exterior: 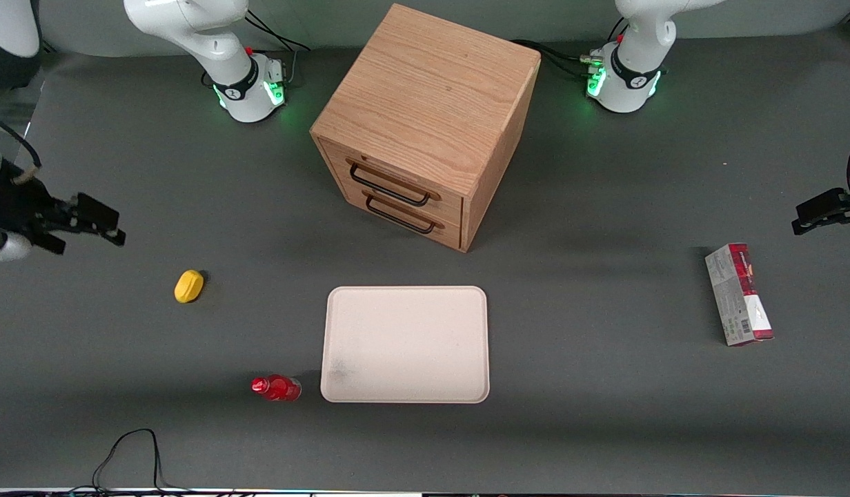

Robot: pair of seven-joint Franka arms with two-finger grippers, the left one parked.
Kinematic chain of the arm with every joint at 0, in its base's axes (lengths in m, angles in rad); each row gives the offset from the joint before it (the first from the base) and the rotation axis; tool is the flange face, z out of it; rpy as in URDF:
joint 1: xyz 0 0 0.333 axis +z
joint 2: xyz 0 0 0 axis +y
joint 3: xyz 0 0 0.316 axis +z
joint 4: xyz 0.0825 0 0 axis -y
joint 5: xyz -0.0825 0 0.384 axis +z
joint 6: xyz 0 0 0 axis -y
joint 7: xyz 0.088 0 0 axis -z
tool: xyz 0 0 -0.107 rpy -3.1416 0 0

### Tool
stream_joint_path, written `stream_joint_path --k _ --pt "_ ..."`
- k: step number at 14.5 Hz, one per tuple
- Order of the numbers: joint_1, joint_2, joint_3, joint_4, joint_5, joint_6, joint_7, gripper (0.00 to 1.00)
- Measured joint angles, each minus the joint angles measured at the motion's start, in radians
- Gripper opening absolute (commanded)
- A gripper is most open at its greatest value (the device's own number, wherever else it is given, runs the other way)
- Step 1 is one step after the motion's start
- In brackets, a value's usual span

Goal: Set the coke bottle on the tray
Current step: 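Move the open right gripper down over the red Coca-Cola bottle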

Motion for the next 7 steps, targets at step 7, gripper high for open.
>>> stream_joint_path --k 7 --pt "-0.028 0.423 0.213 0.267 -0.110 0.253 0.142 1.00"
